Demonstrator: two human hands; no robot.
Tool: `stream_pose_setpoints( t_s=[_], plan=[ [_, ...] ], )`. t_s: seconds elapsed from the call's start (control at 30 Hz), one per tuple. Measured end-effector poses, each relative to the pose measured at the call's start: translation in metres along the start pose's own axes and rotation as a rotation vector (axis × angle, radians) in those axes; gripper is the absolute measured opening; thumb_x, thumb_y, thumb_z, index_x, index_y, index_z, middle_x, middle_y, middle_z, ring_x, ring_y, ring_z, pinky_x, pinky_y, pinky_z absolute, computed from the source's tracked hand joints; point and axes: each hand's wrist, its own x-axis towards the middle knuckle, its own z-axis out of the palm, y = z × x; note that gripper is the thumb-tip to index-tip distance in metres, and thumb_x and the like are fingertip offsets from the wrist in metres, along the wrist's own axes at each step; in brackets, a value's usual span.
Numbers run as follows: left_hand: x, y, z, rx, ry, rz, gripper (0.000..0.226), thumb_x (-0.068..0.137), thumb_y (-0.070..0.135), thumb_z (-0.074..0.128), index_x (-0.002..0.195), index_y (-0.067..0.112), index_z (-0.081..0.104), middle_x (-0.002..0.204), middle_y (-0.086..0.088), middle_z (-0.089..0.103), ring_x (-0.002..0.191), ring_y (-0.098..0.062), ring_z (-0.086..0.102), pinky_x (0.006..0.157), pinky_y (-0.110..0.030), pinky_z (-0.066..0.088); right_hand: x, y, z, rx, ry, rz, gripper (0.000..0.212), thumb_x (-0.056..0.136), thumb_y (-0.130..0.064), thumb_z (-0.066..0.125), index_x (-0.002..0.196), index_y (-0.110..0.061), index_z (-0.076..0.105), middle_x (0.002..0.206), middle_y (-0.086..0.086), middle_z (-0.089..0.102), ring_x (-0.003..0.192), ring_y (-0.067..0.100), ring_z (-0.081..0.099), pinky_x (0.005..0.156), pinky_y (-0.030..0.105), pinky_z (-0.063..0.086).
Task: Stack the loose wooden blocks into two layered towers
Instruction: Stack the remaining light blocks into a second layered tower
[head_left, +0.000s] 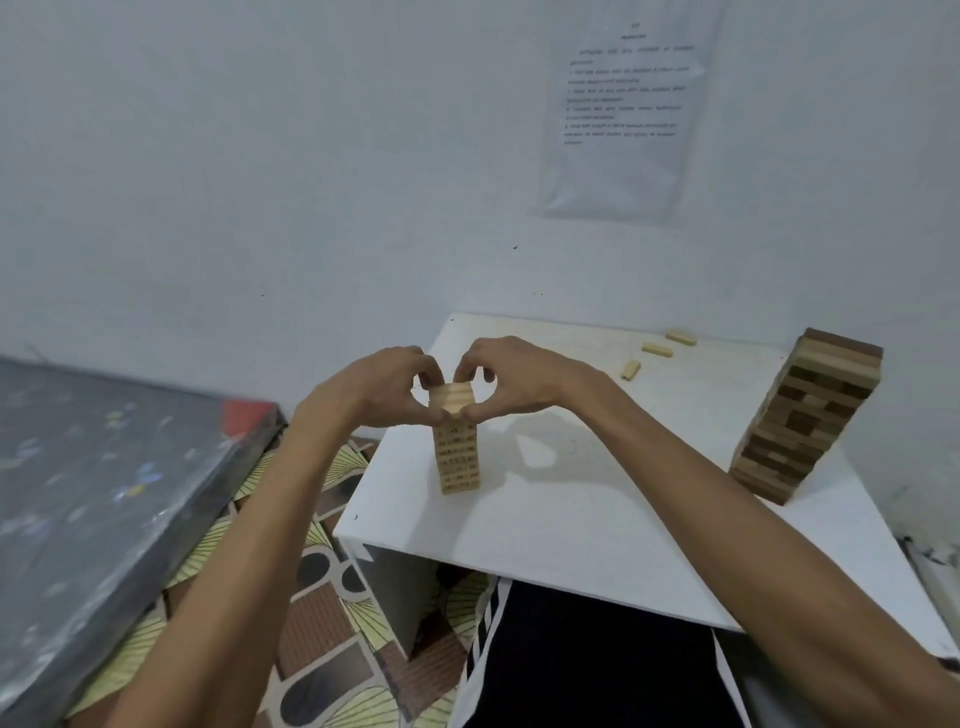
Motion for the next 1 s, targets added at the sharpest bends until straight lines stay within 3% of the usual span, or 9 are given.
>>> stream_pose_setpoints(
  t_s=[0.13, 0.37, 0.7, 1.0],
  plan=[
    [-0.007, -0.002, 0.007, 0.025, 0.042, -0.004, 0.048, 0.081, 0.055, 0.075, 0.121, 0.03, 0.063, 0.107, 0.017, 0.053, 0.099, -0.007, 0.048, 0.077, -0.027, 0.037, 0.003, -0.003, 0.005, -0.012, -0.013, -0.003, 0.044, 0.083, -0.047, 0.076, 0.121, -0.03, 0.064, 0.119, -0.014, 0.056, 0.107, 0.011, 0.055, 0.081, 0.031, 0.047],
    [-0.011, 0.0, 0.012, 0.024, 0.047, -0.014, 0.049, 0.084, 0.054, 0.074, 0.124, 0.029, 0.063, 0.114, 0.014, 0.054, 0.105, -0.008, 0.047, 0.079, -0.027, 0.037, 0.004, -0.004, 0.007, -0.053, -0.021, 0.01, 0.046, 0.083, -0.048, 0.076, 0.123, -0.029, 0.063, 0.121, -0.013, 0.055, 0.107, 0.011, 0.054, 0.083, 0.033, 0.049],
    [-0.009, -0.002, 0.019, -0.041, 0.026, -0.031, 0.047, 0.083, 0.055, 0.074, 0.121, 0.028, 0.063, 0.095, 0.024, 0.047, 0.096, -0.006, 0.049, 0.079, -0.028, 0.041, 0.002, 0.001, 0.012, -0.024, -0.037, 0.032, 0.048, 0.085, -0.049, 0.075, 0.127, -0.029, 0.062, 0.119, -0.013, 0.056, 0.105, 0.01, 0.053, 0.084, 0.033, 0.048],
    [-0.01, -0.004, 0.019, -0.081, -0.022, -0.057, 0.051, 0.08, 0.057, 0.075, 0.12, 0.028, 0.061, 0.11, 0.017, 0.058, 0.098, -0.009, 0.055, 0.084, -0.032, 0.047, 0.001, 0.001, 0.012, 0.046, -0.082, 0.067, 0.051, 0.086, -0.048, 0.075, 0.131, -0.03, 0.058, 0.119, -0.014, 0.059, 0.105, 0.011, 0.057, 0.084, 0.032, 0.05]
  ],
)
